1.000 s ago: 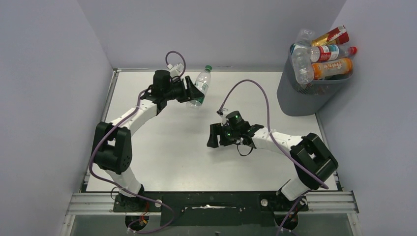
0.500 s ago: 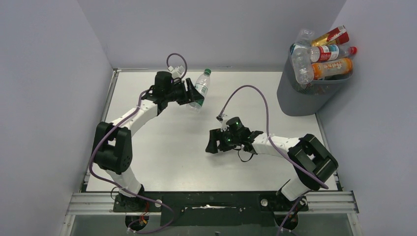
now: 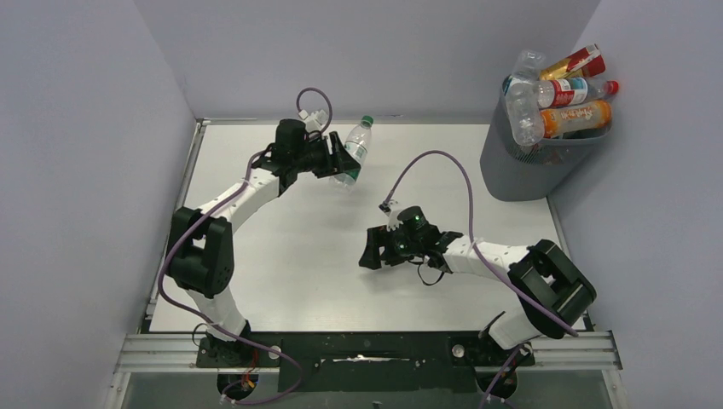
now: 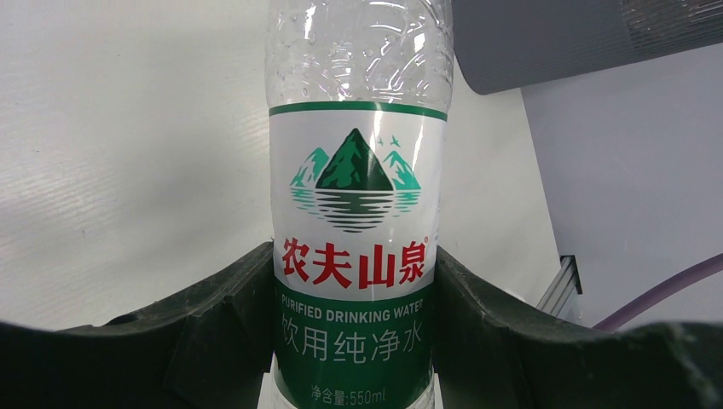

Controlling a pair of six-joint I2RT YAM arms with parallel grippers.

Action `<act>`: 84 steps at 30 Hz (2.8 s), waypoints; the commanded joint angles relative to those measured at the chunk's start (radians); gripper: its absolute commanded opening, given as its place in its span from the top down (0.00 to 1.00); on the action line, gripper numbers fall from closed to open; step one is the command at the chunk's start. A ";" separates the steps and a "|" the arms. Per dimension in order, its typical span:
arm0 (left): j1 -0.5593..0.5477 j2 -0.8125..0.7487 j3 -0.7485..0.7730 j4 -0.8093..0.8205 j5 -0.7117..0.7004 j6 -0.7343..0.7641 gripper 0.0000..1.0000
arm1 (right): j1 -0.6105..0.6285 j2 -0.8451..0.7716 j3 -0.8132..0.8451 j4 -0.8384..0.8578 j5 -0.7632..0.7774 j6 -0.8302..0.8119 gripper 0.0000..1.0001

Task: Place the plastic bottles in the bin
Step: Pick up the plastic bottle at the center of the board.

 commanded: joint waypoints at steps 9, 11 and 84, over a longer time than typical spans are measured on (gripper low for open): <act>-0.037 0.044 0.075 0.041 0.048 0.012 0.51 | 0.008 -0.091 -0.013 0.002 0.016 -0.023 0.23; -0.037 0.045 0.081 0.043 0.059 0.015 0.51 | 0.009 -0.091 -0.013 0.001 0.014 -0.013 0.23; -0.123 -0.161 -0.358 0.903 0.395 -0.390 0.51 | -0.286 -0.271 0.370 -0.071 -0.017 0.282 0.05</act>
